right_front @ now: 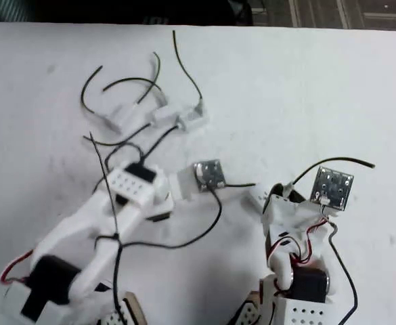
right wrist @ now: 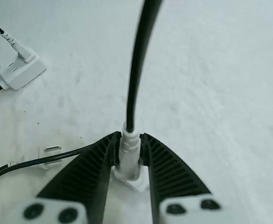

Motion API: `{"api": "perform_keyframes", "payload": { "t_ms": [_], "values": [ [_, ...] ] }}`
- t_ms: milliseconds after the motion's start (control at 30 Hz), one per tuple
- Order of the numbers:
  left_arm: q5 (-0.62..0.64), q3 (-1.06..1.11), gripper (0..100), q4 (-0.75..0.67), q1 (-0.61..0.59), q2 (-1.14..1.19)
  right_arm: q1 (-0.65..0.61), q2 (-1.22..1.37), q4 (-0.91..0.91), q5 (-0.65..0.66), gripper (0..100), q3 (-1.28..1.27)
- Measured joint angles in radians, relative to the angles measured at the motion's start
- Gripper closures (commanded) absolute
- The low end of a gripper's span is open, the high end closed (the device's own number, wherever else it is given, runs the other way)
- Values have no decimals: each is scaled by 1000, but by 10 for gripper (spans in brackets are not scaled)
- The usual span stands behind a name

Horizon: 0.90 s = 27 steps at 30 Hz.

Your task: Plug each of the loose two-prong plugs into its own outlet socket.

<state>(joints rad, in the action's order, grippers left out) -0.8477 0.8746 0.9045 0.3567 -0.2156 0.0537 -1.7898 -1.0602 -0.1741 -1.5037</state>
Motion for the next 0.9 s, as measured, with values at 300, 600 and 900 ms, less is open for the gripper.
{"api": "perform_keyframes", "payload": {
  "t_ms": [300,600,900],
  "values": [
    [0,244,809,-106,-51,-269,-2,0,0,2,981,-18],
    [0,417,792,66,9,-612,-2,0,0,8,981,-18],
    [0,456,794,178,11,-824,-2,0,0,8,981,-18]
  ]
}}
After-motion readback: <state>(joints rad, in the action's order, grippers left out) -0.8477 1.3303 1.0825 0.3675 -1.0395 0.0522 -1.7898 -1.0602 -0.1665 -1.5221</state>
